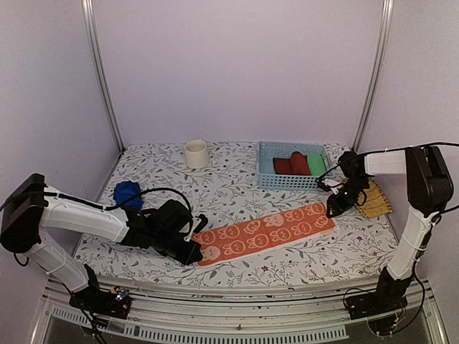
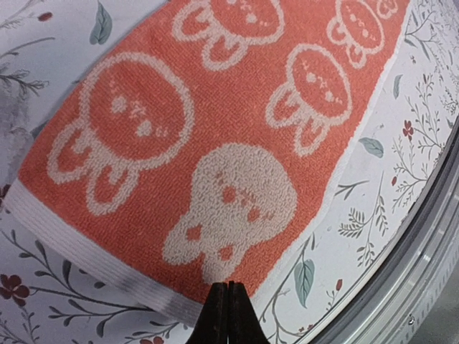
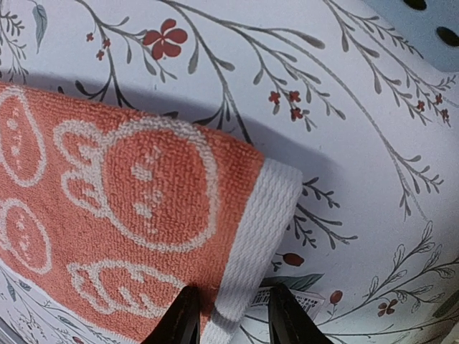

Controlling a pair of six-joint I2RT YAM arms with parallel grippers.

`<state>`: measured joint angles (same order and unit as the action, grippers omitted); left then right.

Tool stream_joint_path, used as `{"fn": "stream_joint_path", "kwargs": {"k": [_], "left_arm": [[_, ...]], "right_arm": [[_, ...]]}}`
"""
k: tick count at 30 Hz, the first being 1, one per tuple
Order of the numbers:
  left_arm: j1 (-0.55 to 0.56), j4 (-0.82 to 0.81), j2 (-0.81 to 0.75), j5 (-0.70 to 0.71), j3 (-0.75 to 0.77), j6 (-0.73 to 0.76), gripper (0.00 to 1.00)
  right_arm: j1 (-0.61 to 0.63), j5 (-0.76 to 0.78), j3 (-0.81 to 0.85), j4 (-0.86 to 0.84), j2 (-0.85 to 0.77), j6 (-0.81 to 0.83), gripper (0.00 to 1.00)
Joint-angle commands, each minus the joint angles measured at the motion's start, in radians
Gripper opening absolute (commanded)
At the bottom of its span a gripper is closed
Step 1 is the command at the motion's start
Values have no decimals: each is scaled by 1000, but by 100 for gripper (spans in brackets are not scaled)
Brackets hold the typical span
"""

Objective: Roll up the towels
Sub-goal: Pick up the towel from the center of the board.

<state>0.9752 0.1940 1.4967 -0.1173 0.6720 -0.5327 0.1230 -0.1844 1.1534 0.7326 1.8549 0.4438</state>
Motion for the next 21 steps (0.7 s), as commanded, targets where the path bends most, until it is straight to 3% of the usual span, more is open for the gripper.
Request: {"fn": "stream_joint_path", "kwargs": {"k": [1, 12, 21], "left_arm": [[15, -20, -13, 25, -11, -6, 2], [14, 27, -15, 125, 14, -5, 2], [4, 40, -45, 207, 11, -22, 4]], "right_arm": [[1, 38, -13, -21, 49, -13, 32], [28, 240, -68, -80, 75, -2, 20], [-7, 336, -60, -101, 16, 9, 5]]}}
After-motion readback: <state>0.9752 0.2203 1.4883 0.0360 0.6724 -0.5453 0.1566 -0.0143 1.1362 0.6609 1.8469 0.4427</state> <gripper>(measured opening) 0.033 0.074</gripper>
